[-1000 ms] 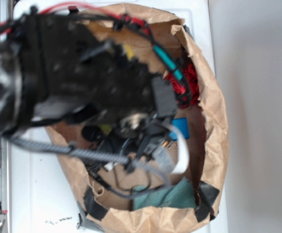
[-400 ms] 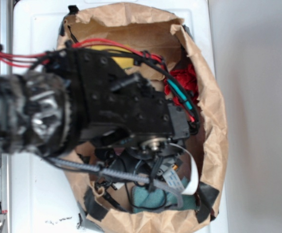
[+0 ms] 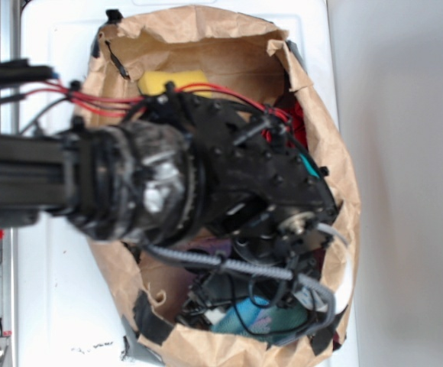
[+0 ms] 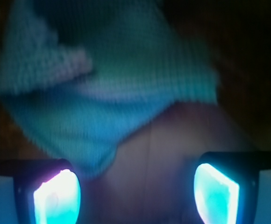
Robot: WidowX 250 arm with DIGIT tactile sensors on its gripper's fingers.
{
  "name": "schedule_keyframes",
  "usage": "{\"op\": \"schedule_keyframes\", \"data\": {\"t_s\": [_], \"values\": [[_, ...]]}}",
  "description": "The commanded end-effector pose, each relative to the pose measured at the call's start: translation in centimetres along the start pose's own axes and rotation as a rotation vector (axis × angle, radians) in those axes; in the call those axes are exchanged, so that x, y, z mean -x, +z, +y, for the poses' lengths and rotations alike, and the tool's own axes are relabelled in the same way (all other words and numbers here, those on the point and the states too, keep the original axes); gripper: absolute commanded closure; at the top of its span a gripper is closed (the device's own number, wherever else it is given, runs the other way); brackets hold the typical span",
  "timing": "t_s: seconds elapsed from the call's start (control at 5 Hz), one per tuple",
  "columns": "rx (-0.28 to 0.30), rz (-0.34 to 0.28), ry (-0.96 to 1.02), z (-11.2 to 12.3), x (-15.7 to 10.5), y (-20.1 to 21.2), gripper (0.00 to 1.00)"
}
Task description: Grab the blue cloth.
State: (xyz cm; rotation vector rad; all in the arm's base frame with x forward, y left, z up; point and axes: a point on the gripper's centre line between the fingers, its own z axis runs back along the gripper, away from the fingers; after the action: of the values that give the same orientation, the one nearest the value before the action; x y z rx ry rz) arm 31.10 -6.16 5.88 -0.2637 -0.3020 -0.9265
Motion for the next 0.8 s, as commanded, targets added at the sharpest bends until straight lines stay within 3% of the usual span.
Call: {"op": "schedule_keyframes", "data": {"t_s": [0.0,0.2,0.6], "values": [[0.037,-0.162,-0.036,-0.14,-2.29,2.45,0.0],[0.064,-0.164,-0.022,0.26,-2.11,3.4,0.0],[0.064,-0.164,-0.022,0.26,-2.11,3.4,0.0]]}}
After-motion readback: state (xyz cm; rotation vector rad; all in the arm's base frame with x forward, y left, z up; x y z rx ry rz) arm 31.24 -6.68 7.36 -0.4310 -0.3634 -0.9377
